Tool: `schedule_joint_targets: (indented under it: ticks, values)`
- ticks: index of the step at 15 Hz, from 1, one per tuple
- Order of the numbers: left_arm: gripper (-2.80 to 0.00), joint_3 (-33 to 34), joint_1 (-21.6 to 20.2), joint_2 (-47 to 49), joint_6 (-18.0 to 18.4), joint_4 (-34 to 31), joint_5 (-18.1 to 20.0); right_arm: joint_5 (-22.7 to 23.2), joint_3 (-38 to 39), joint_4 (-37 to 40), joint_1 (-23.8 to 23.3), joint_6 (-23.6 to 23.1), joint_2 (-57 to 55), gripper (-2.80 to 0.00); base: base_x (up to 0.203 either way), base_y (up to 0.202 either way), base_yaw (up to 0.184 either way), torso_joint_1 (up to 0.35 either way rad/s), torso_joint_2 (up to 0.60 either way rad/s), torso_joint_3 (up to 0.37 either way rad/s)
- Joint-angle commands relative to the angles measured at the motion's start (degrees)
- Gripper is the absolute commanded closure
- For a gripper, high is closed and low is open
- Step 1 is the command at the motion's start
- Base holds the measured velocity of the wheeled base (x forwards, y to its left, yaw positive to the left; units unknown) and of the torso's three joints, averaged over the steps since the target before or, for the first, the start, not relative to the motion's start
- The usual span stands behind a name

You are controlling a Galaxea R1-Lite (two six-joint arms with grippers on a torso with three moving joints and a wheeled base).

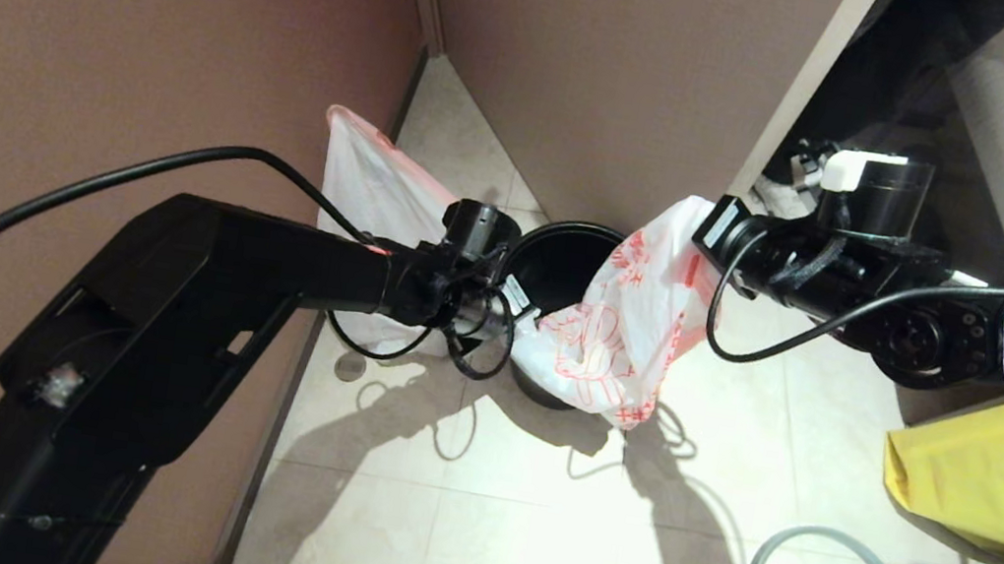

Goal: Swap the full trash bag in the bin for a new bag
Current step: Put the new garbage bag on the trash can

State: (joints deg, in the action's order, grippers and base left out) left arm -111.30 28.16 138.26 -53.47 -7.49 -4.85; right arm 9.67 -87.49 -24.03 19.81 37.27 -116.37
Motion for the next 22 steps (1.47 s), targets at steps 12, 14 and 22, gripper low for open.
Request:
schedule_joint_targets:
  ticks: [12, 14, 22]
  values:
    - [0.0, -0.61, 2.16, 6.14, 6.71, 6.2, -0.74, 0.89, 1.28, -0.14, 1.02, -4.6, 3.34, 0.0, 0.0, 0.0, 0.0, 0.0, 0.0, 0.0]
    - [0.0, 0.05, 2.22, 3.89, 6.54, 5.07, -2.17, 1.73, 1.27, -0.14, 2.05, -4.74, 3.12, 0.0, 0.0, 0.0, 0.0, 0.0, 0.0, 0.0]
    - [0.0, 9.46, 0.29, -12.88, 5.14, -1.26, -5.21, 1.76, 1.97, -0.05, 3.04, -4.9, 4.06, 0.0, 0.0, 0.0, 0.0, 0.0, 0.0, 0.0]
